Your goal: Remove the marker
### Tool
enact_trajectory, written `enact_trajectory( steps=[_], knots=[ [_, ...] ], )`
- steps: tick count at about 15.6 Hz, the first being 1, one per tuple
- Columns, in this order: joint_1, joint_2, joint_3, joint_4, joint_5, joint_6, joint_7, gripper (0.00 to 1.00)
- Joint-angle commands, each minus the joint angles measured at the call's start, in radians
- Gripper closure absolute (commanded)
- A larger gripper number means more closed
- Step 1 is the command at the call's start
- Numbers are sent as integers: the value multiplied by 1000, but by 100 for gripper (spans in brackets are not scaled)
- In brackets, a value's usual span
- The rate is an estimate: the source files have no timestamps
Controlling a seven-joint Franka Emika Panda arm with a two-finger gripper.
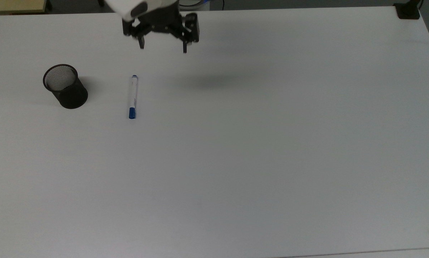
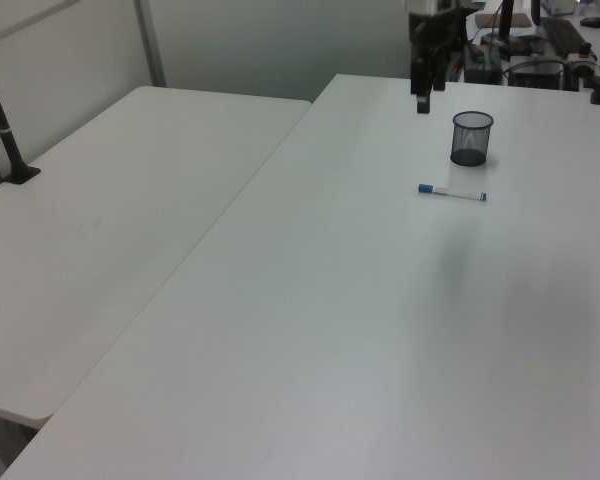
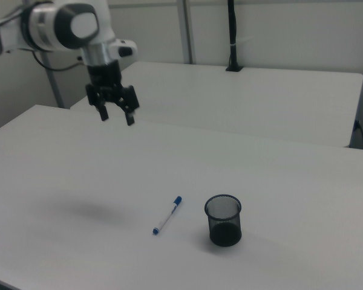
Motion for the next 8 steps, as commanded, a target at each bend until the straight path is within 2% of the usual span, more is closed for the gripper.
enact_trajectory(
  steps=[1, 3, 8],
  knots=[
    [67, -102, -31, -58, 3, -19, 80, 0],
    [81, -131, -33, -90, 0, -7, 118, 0],
    [66, -119, -31, -81, -11, -10, 111, 0]
  ],
)
